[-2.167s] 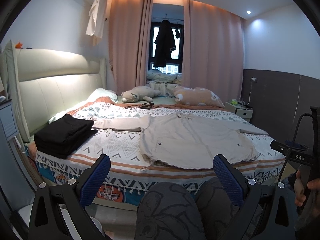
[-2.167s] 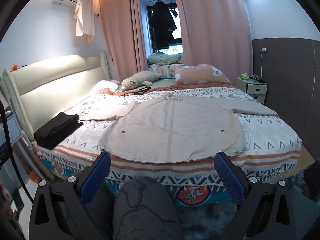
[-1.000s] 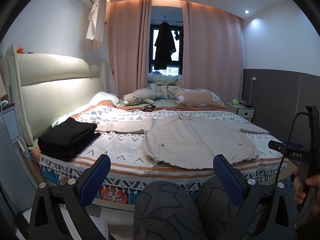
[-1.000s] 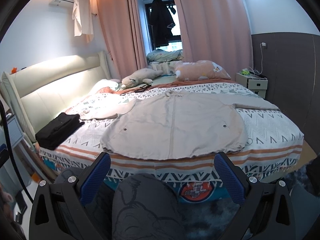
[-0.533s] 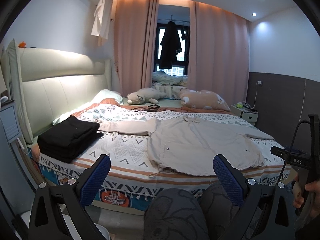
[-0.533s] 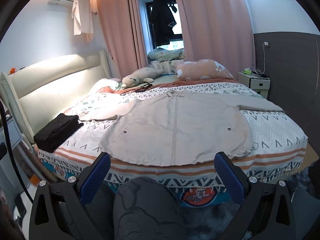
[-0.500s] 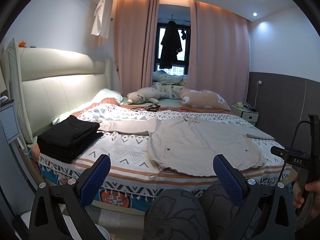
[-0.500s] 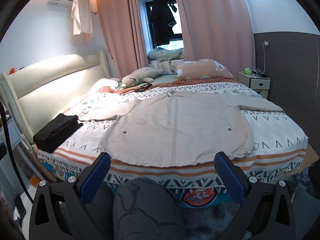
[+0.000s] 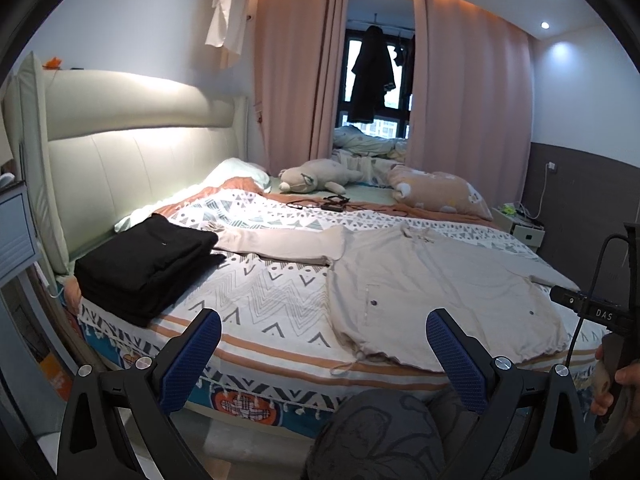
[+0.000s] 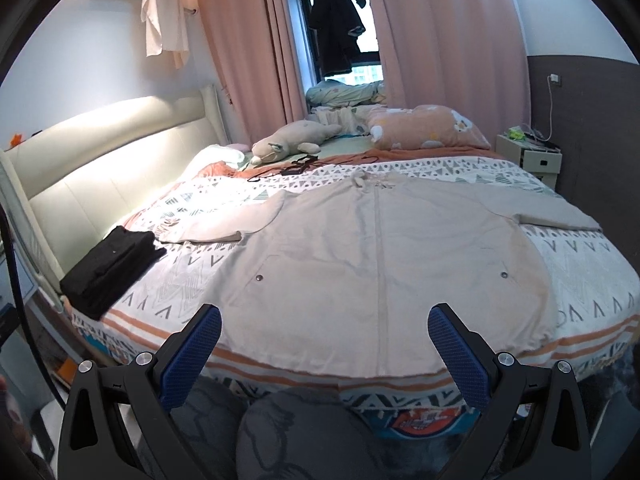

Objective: Fold large clothes
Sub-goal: 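Move both tools toward the beige jacket lying flat on the bed, then close the left tool on the sleeve cuff while the right tool presses the jacket body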

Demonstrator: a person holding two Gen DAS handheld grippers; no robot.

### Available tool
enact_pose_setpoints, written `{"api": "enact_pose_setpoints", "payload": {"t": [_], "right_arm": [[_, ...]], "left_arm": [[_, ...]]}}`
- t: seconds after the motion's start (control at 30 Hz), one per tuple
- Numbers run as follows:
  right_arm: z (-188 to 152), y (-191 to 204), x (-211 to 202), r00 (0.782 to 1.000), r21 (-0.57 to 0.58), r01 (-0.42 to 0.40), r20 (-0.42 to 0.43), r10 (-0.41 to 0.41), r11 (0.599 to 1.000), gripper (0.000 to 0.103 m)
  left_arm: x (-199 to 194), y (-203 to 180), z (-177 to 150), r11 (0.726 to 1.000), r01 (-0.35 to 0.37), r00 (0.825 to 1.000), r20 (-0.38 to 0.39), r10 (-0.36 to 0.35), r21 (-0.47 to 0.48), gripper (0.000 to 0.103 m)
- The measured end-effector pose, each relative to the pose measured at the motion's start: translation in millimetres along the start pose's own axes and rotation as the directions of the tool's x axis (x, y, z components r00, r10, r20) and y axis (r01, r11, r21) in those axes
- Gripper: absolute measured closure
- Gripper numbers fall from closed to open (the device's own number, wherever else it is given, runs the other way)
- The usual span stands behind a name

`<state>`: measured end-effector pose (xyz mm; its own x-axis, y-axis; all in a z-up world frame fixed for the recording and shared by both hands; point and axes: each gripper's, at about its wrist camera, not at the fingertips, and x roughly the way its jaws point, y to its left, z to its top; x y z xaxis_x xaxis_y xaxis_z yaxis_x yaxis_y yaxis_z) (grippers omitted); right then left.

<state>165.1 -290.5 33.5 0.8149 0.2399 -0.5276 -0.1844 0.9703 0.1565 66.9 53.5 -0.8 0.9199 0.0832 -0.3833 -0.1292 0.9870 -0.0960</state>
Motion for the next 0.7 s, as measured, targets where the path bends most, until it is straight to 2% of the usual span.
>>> {"api": "enact_pose_setpoints", "payload": {"t": [0.43,0.7], "right_arm": [[61.6,13.5,97.2,1.0,0.006,0.001,-0.018,-0.001,1.0,0.0],[103.7,31.4,155.5,1.0,0.01,-0.008,-0.012,0.008,1.0,0.0]], "left_arm": [[90.7,22.5,30.8,0.997,-0.014,0.998,-0.057,0.01,-0.071,0.001],[144.1,34.9,45.9,0.995,-0.066,0.992,-0.109,0.057,-0.074,0.001]]}}
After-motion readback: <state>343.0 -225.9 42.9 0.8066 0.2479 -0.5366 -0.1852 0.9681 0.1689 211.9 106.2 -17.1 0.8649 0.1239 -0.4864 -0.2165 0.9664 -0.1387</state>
